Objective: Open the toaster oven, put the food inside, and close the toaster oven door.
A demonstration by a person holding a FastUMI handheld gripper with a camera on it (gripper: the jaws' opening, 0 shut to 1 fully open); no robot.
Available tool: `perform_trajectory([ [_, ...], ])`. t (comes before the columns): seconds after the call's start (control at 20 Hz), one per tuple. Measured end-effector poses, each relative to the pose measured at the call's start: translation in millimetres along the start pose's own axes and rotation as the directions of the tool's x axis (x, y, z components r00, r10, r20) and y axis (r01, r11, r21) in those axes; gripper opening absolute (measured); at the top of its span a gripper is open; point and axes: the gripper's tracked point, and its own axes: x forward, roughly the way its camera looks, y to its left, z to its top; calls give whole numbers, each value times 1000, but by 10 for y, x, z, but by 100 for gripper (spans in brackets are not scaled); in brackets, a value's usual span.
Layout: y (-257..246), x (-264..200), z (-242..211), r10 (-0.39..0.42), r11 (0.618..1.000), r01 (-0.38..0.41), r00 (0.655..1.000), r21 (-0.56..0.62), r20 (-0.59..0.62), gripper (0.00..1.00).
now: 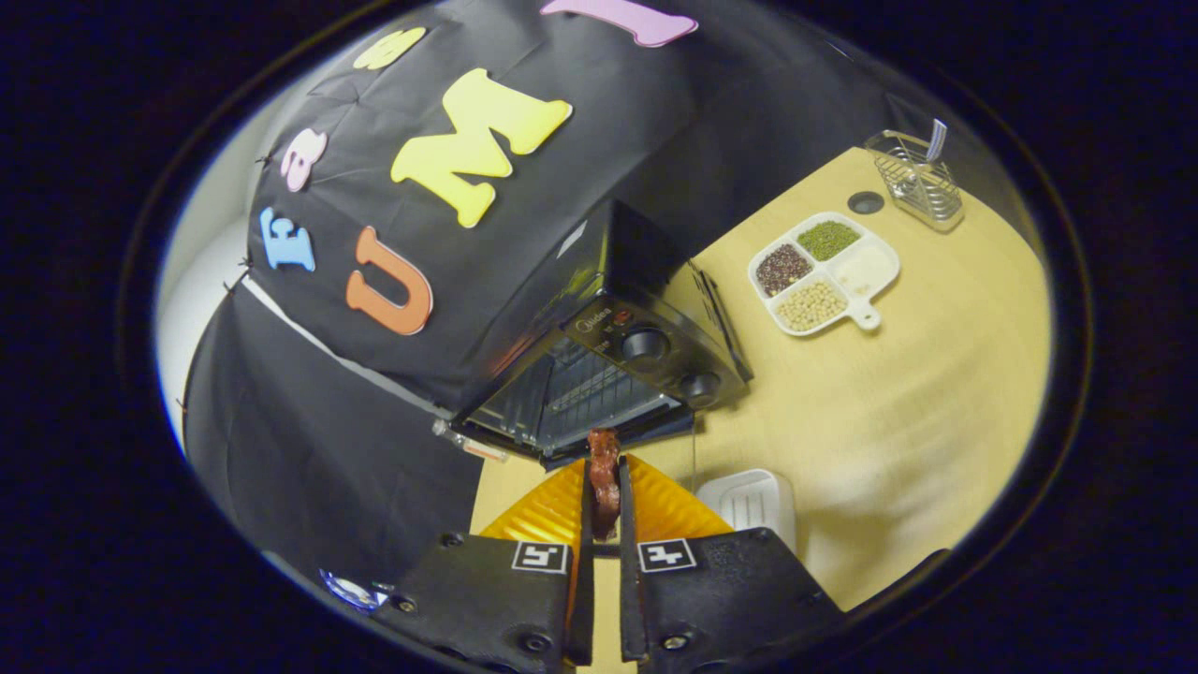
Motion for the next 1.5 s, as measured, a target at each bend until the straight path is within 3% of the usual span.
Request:
perform_trajectory([
  [0.4,438,1020,-43,-32,988,2,981,152,193,14],
  [0.85,384,1680,33,-149,963,63,933,262,327,14],
  [1.25,325,1904,8,-201,975,155,920,160,335,16],
  [1.5,240,1896,-22,-236,972,220,914,87,330,26],
])
